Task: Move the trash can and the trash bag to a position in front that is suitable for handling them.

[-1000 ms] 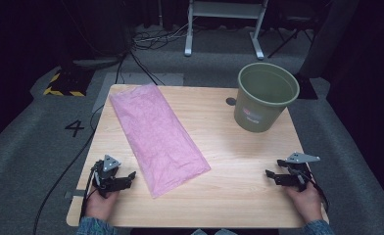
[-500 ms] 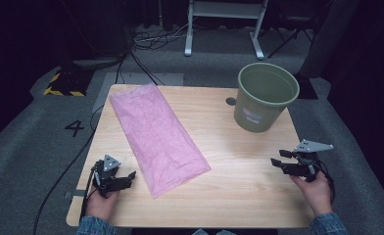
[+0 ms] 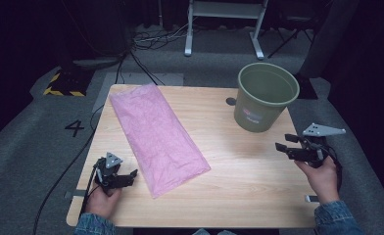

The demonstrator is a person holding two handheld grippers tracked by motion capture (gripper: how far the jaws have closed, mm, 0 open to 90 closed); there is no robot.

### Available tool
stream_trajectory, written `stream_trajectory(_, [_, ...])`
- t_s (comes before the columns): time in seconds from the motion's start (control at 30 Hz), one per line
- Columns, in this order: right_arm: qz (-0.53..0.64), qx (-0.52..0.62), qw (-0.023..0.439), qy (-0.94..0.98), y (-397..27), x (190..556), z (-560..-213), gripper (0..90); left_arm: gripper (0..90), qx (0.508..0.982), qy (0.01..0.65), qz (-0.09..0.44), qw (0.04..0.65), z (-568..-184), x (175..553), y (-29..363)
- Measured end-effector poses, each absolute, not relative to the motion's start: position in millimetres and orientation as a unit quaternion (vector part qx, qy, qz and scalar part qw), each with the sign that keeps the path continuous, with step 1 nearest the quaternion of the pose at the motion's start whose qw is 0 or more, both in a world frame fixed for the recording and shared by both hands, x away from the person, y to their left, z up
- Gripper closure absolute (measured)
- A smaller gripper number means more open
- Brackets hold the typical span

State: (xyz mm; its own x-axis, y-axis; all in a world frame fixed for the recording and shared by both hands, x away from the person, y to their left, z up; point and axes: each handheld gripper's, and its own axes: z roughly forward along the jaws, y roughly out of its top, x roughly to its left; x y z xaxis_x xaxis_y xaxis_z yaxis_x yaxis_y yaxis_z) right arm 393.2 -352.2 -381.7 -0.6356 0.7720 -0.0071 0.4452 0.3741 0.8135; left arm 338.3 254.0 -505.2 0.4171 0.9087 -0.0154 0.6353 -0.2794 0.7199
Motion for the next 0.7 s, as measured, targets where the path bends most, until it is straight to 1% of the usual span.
stream_trajectory(0.07, [0.415,0.378,0.202,0.802,-352,394,-378,40.4,15.3,0.773,0.501,0.207,0.33,-505,339,254])
stream_trajectory(0.1, [0.411,0.389,0.215,0.796,-351,397,-371,37.2,14.6,0.772,0.503,0.206,0.33,-505,340,255])
stream_trajectory(0.3, [0.422,0.382,0.212,0.794,-348,410,-352,37.5,15.1,0.767,0.509,0.209,0.329,-505,340,255])
stream_trajectory(0.33, [0.417,0.369,0.221,0.8,-342,416,-344,38.6,15.5,0.767,0.51,0.207,0.331,-505,339,256])
stream_trajectory(0.47, [0.42,0.344,0.238,0.805,-333,429,-331,42.3,16.4,0.768,0.508,0.207,0.331,-505,339,258])
stream_trajectory(0.57, [0.424,0.341,0.236,0.805,-327,438,-325,42.9,16.3,0.768,0.507,0.207,0.331,-505,339,258])
stream_trajectory(0.67, [0.423,0.34,0.234,0.807,-315,457,-317,44.0,16.3,0.768,0.507,0.207,0.331,-505,339,258])
stream_trajectory(0.7, [0.423,0.34,0.234,0.807,-315,457,-317,44.0,16.3,0.768,0.508,0.207,0.331,-505,339,258])
